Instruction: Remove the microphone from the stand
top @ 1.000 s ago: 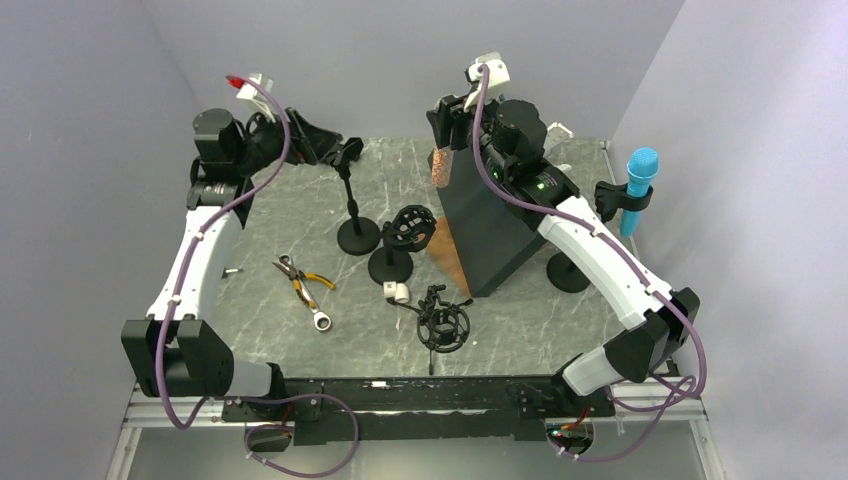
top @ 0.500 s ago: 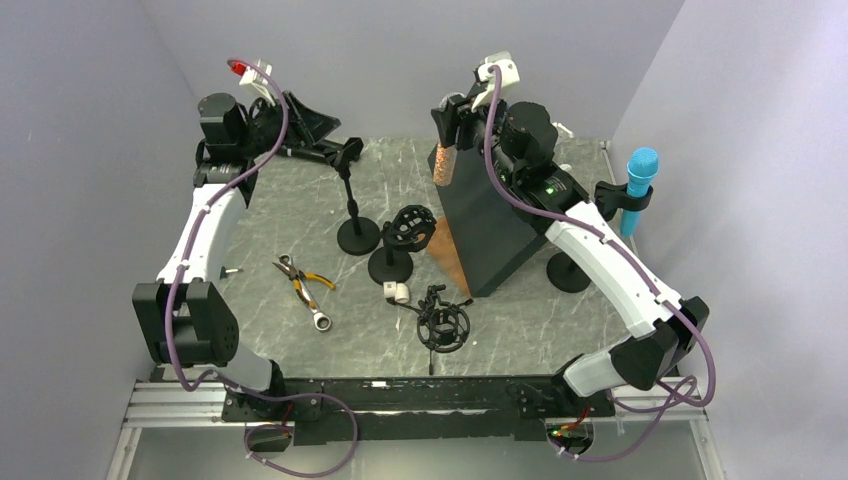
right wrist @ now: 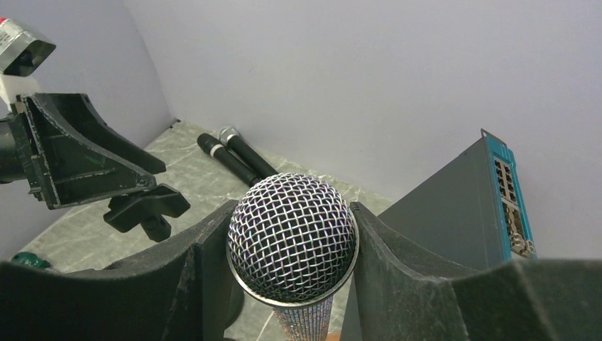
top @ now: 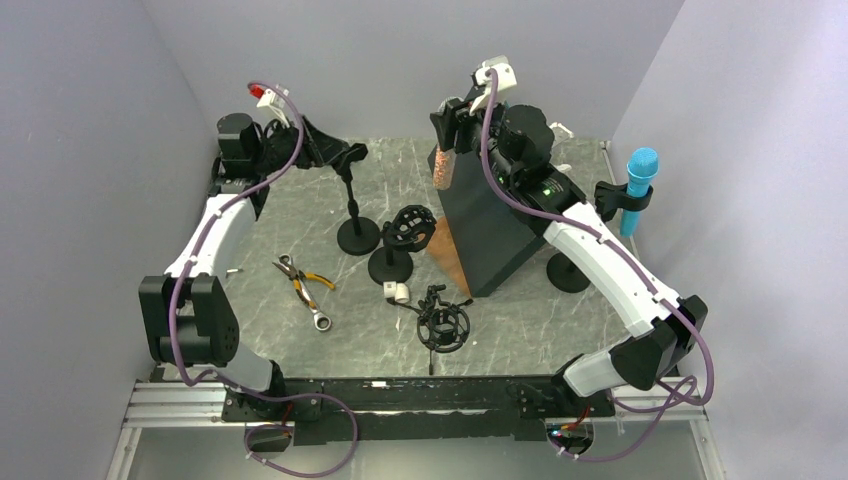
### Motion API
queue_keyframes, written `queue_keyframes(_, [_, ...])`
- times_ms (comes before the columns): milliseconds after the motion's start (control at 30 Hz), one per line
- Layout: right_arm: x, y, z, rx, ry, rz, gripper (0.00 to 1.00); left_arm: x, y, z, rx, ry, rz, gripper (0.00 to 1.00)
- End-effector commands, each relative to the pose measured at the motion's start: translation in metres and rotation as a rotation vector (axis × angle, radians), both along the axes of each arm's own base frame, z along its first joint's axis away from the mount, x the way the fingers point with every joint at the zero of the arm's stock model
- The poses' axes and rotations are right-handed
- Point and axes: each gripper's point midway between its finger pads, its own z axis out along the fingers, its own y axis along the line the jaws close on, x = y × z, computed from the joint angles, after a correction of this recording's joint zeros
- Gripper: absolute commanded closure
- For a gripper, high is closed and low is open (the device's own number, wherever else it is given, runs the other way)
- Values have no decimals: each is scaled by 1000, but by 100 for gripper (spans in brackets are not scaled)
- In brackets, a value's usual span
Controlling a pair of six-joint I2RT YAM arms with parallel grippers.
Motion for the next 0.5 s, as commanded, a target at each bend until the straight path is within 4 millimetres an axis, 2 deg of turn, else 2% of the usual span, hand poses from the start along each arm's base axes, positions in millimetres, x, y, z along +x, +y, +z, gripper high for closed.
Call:
queue_keyframes(0, [-12,-5,40,86,-98,16,100,-9,-4,-15,37,-15,-1,35])
queue_keyframes(100, [-11,-3,37,88,-92,22,100,-11,0,-42,69,28,25,35])
queue_keyframes(333, [-11,-1,32,93,-81,31,100,1,22,-117,172,166,136,36])
queue_keyframes(467, [-12,-2,28,91,-74,27,100,8,18,-131,126,213,122,35])
